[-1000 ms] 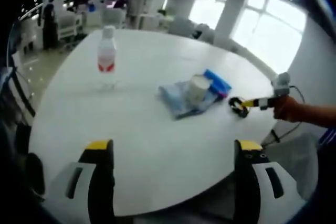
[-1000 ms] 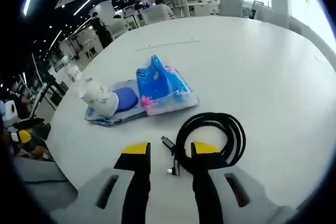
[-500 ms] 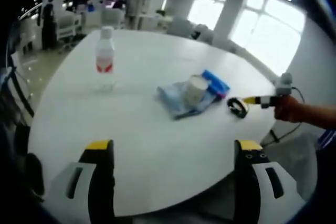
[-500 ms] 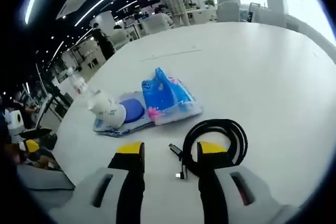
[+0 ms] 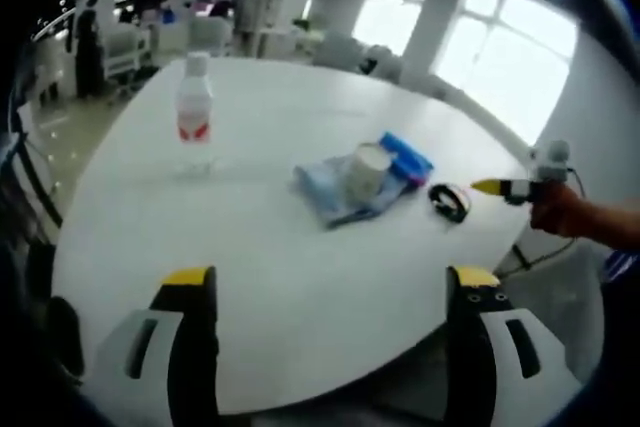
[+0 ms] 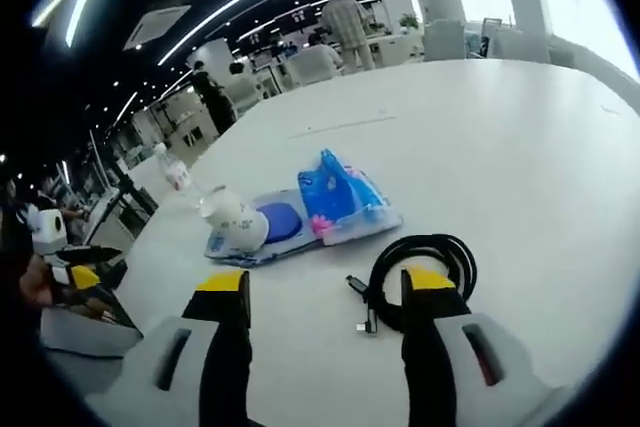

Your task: Arrange the tabletop items into an orderly group along one side of the table until the central work area is clear of visible clutter.

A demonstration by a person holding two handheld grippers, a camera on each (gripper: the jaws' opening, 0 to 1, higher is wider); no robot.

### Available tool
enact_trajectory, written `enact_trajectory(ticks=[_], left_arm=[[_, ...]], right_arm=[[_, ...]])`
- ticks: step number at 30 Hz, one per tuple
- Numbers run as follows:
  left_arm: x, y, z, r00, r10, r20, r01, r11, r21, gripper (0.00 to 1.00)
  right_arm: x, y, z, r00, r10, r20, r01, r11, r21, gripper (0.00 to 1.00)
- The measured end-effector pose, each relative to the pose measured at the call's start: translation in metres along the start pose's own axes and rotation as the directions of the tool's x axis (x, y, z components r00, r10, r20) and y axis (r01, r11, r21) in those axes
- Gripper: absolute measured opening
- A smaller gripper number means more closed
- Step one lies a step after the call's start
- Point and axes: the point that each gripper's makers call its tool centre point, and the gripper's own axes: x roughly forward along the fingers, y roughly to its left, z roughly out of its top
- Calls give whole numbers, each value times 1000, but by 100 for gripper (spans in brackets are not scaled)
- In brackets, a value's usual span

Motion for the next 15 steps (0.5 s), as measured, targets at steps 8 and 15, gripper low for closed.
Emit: enact_trajectory(ticks=[8,15], left_arm=[[0,1,1,1000,-4,9,4,1000,-18,92],[2,-4,-1,1000,-15,-8,15,1000,4,92]], right_arm=[[-19,6,-10,1000,-8,14,8,1000,12,64],[-34,5,4,998,-29,51,28,999,17,65]])
